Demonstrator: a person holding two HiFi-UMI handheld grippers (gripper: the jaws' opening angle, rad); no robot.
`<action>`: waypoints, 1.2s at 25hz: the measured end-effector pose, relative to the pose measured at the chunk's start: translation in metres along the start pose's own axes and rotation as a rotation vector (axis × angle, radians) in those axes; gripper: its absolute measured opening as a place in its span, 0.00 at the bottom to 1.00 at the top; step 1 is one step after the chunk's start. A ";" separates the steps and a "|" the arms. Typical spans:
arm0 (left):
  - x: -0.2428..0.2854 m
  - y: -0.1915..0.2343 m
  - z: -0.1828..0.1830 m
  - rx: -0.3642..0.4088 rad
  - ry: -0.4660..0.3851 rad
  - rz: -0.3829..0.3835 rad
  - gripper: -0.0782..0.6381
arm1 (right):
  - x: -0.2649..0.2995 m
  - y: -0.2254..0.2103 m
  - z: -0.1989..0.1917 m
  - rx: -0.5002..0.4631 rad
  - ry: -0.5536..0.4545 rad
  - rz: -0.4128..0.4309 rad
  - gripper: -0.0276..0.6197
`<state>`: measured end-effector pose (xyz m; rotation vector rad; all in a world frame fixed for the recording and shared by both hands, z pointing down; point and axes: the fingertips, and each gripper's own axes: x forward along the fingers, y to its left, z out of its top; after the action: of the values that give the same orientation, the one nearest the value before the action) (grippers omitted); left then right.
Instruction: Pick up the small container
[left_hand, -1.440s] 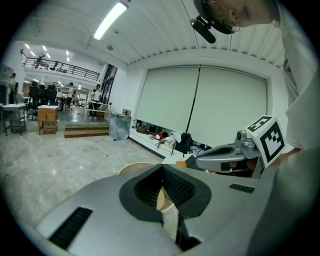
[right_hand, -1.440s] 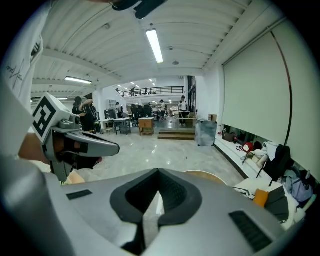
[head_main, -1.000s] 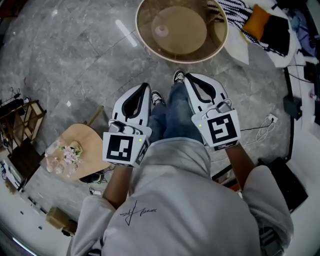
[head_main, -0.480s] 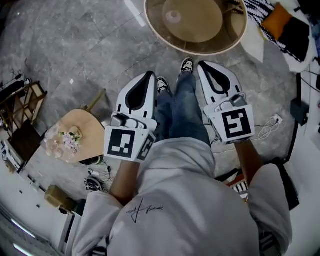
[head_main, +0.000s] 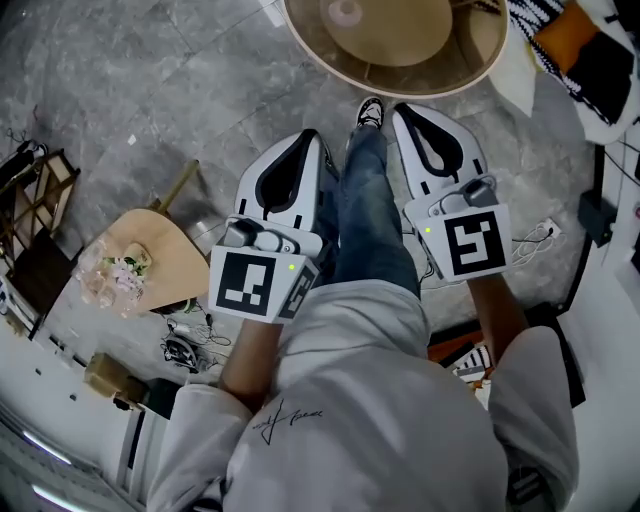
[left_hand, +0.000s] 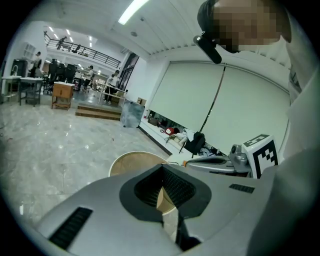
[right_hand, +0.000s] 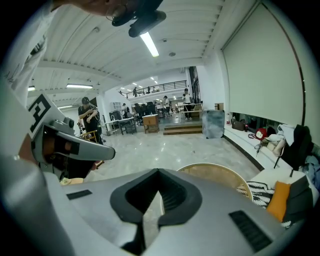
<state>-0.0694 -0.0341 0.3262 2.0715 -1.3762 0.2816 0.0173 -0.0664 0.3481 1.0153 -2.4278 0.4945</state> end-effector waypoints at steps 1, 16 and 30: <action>0.002 0.001 -0.003 0.005 0.002 0.005 0.13 | 0.002 -0.001 -0.002 0.006 -0.003 0.000 0.06; 0.037 0.022 -0.022 0.029 0.014 0.026 0.13 | 0.043 -0.019 -0.027 0.014 -0.001 0.019 0.06; 0.070 0.042 -0.048 0.031 0.051 0.052 0.13 | 0.082 -0.030 -0.048 0.025 -0.016 0.046 0.06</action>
<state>-0.0686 -0.0687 0.4138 2.0415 -1.4043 0.3776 0.0011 -0.1092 0.4364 0.9790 -2.4703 0.5352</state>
